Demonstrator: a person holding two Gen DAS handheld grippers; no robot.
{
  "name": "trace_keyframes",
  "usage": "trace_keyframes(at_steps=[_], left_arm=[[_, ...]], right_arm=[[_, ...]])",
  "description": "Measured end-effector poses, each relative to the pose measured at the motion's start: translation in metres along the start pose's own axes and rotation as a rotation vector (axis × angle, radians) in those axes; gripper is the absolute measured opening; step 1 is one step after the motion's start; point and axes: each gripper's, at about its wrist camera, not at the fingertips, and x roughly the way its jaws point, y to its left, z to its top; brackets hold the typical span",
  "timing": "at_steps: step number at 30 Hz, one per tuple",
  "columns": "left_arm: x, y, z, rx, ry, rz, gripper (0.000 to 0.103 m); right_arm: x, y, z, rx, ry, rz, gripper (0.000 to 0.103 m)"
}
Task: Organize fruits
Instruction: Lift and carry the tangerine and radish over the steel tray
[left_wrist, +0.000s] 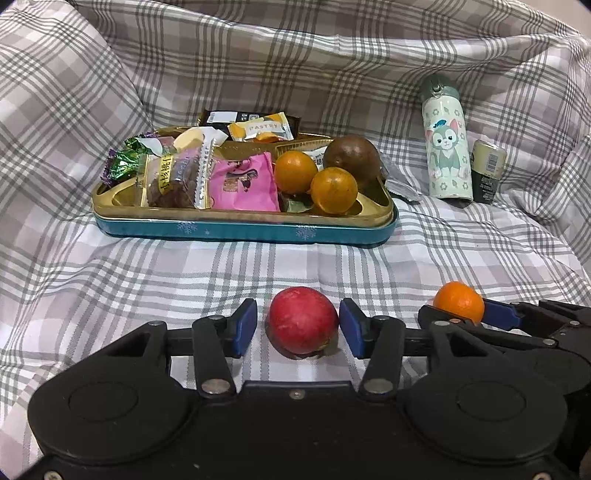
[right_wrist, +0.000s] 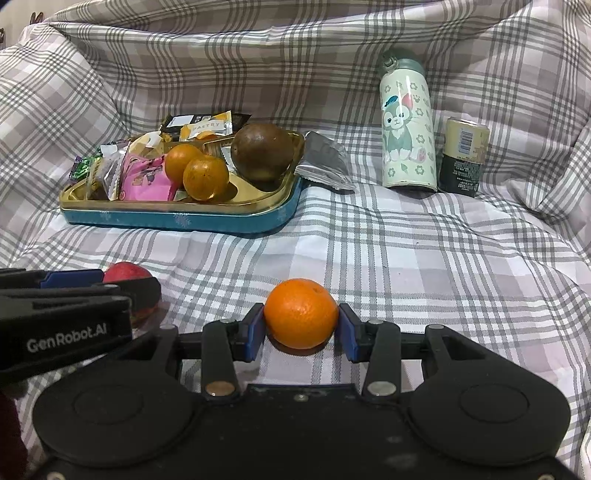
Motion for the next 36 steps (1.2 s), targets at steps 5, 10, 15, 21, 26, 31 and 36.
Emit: trace_keyframes(at_steps=[5, 10, 15, 21, 26, 31, 36], left_arm=[[0.006, 0.001, 0.0, -0.012, 0.017, 0.006, 0.056], [0.008, 0.006, 0.0, -0.056, 0.029, -0.029, 0.05], [0.005, 0.005, 0.001, -0.042, 0.019, -0.019, 0.05], [-0.014, 0.011, 0.005, -0.052, -0.002, -0.024, 0.05], [-0.045, 0.021, 0.013, -0.096, -0.009, 0.006, 0.05], [-0.085, 0.025, 0.006, -0.075, -0.007, 0.04, 0.05], [-0.125, 0.022, -0.01, -0.053, 0.002, 0.05, 0.05]], right_arm=[[0.0, 0.001, -0.001, -0.01, -0.004, -0.005, 0.044], [-0.001, 0.002, -0.002, -0.019, -0.007, -0.012, 0.043], [-0.003, -0.001, -0.002, 0.004, -0.006, -0.001, 0.043], [-0.023, -0.009, -0.002, 0.007, -0.051, 0.002, 0.042], [-0.06, -0.014, 0.002, 0.029, -0.088, 0.002, 0.042], [-0.107, -0.016, -0.008, 0.042, -0.103, 0.024, 0.042], [-0.157, -0.013, -0.029, 0.051, -0.124, 0.05, 0.042]])
